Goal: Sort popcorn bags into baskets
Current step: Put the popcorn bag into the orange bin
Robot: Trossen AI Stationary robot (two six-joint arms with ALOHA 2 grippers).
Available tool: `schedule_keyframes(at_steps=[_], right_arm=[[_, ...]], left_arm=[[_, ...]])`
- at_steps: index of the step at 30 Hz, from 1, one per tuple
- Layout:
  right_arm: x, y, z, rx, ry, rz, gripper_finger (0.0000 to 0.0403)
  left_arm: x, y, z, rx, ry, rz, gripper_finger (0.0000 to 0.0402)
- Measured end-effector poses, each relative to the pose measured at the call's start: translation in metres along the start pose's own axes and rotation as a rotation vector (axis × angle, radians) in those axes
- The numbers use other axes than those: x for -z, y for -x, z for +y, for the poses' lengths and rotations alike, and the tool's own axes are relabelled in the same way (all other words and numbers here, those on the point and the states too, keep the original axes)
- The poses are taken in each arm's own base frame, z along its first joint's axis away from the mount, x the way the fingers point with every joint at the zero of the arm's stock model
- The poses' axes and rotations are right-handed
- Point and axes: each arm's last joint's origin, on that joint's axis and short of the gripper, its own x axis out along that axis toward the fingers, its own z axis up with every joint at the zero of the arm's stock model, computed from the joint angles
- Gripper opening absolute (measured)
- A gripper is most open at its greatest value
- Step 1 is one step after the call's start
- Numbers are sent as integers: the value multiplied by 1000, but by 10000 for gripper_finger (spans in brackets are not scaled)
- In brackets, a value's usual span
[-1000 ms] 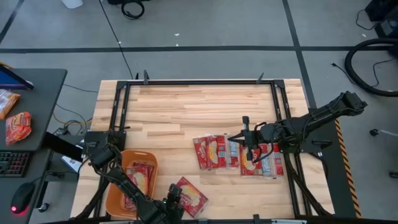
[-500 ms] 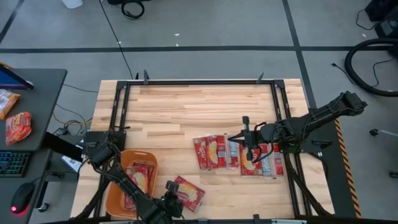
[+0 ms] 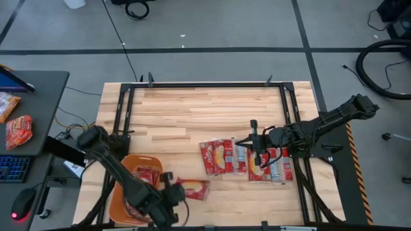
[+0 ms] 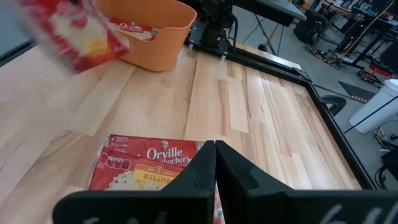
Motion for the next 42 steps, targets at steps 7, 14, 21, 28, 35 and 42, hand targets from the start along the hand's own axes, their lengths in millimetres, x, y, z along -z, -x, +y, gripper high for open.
schedule_keyframes(at_steps=[7,14,21,28,35,42], right_arm=[[0,0,0,0,0,1,12],[0,0,0,0,0,0,12],[0,0,0,0,0,0,12],[0,0,0,0,0,0,12],[0,0,0,0,0,-1,12],[-1,0,0,2,-3,-8,12]], left_arm=[[-7,45,18,148,404,95,10],[8,66,14,243,612,314,10],[38,81,11,129,652,411,11],[74,114,26,-84,769,405,8],[89,118,29,-200,857,394,8],[81,106,34,-294,883,400,11]])
